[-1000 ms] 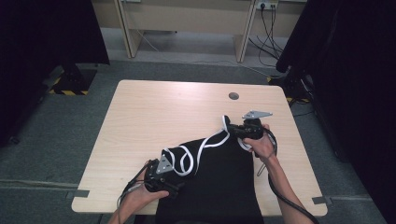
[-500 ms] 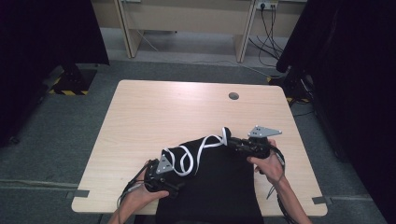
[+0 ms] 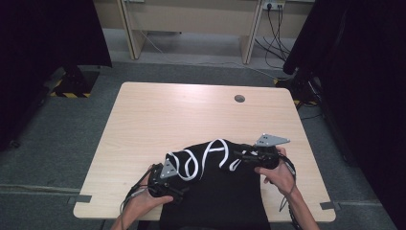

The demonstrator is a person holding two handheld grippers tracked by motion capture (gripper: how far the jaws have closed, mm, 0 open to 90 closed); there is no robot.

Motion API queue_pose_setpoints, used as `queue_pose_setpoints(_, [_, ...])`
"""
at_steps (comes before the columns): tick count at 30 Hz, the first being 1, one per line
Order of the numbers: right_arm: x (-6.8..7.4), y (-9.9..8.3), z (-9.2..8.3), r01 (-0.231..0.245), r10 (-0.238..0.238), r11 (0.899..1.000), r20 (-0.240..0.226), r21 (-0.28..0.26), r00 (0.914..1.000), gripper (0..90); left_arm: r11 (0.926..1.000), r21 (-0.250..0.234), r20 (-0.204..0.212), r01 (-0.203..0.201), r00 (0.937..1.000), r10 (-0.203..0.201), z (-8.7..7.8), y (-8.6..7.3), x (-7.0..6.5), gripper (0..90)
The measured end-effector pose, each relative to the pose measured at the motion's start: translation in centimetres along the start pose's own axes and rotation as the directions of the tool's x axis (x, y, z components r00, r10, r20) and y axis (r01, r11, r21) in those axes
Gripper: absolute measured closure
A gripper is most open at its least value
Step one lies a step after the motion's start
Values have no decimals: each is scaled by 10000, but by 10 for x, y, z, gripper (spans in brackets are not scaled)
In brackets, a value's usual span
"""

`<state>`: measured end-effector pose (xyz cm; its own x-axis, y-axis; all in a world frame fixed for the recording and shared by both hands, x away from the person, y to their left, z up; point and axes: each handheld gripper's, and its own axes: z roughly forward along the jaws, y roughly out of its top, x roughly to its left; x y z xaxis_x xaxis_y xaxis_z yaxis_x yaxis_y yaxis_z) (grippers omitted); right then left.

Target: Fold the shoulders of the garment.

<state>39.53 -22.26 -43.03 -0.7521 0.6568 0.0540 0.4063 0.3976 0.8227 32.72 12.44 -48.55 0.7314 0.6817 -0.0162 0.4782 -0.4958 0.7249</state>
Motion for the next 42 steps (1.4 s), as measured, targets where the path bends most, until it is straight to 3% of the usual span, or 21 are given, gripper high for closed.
queue_pose_setpoints(7, [8, -11, 20, 223, -220, 9958, -44, 888, 9997, 539, 10000, 0, 0, -2, 10000, 2, 0, 0, 0, 0])
queue_pose_setpoints(12, [4, -25, 30, 603, -714, 9787, 501, 1961, 9962, 562, 10000, -1, 0, 2, 10000, -2, 0, 0, 0, 0])
queue_pose_setpoints(16, [-5, -31, 22, 418, -588, 9829, 907, 1794, 9941, 574, 10000, -3, -2, 6, 10000, -6, 0, 0, 0, 0])
queue_pose_setpoints(18, [-6, -30, 19, 326, -476, 9843, 833, 1733, 9954, 511, 10000, -3, -3, 7, 10000, -7, 0, 0, 0, 0])
queue_pose_setpoints(22, [-5, -28, 3, 107, -196, 9935, 772, 1133, 9968, 483, 10000, -2, -2, 7, 10000, -7, 0, 0, 0, 0])
queue_pose_setpoints(28, [12, -49, -21, -203, 92, 9881, 728, 1527, 9973, 417, 10000, 0, -1, 4, 10000, -4, 0, 0, 0, 0])
queue_pose_setpoints(31, [20, -63, -23, -247, 101, 9804, 754, 1954, 9971, 397, 10000, -1, -2, 6, 10000, -6, 0, 0, 0, 0])
queue_pose_setpoints(37, [20, -70, -23, -240, 64, 9840, 993, 1766, 9950, 388, 10000, 2, -78, 70, 9999, -70, 0, 0, 1, 0])
queue_pose_setpoints(42, [9, -68, -18, -325, 160, 9869, 1043, 1581, 9944, 391, 9998, 7, -211, 193, 9996, -193, 4, 4, 6, 0])
